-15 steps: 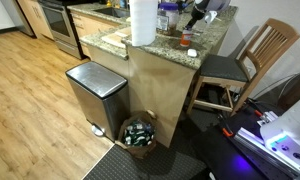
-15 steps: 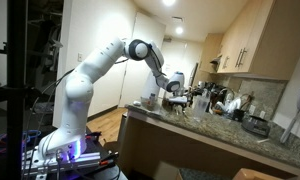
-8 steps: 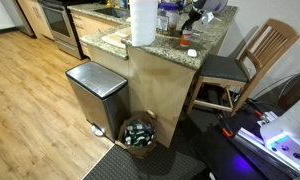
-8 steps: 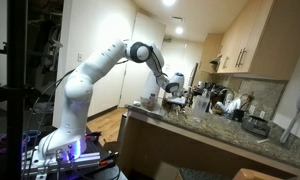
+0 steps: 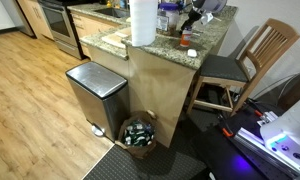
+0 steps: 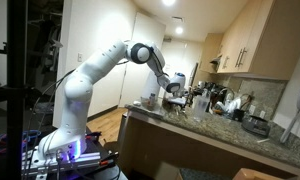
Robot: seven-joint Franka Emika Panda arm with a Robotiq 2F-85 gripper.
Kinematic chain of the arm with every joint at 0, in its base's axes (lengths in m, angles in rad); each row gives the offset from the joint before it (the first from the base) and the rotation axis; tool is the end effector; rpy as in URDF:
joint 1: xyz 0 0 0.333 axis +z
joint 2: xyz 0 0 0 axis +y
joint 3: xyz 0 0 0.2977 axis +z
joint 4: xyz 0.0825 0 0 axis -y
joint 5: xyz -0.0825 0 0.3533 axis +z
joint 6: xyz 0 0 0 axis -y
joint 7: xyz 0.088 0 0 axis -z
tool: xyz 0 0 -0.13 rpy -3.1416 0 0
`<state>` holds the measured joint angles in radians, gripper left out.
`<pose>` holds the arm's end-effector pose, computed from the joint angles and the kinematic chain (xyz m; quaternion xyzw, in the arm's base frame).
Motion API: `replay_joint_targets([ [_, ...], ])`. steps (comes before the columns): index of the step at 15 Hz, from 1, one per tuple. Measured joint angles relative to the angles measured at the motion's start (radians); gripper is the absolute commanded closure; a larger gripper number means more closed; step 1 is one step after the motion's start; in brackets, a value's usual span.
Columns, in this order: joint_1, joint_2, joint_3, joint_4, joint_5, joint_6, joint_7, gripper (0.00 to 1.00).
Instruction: Move the white object to the left then take the left spoon and put it in the clear cup
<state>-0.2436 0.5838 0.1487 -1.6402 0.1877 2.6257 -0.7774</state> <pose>0.6905 -0.0828 0.3048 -0.9450 -0.2396 -0.2225 0.0056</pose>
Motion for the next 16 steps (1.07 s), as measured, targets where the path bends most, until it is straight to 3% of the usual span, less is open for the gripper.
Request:
replay_joint_targets([
  [9,-0.003,-0.002,0.003,0.038,0.035,-0.082,0.026,0.97],
  [16,-0.02,-0.002,-0.001,0.038,0.045,-0.073,0.04,1.0],
])
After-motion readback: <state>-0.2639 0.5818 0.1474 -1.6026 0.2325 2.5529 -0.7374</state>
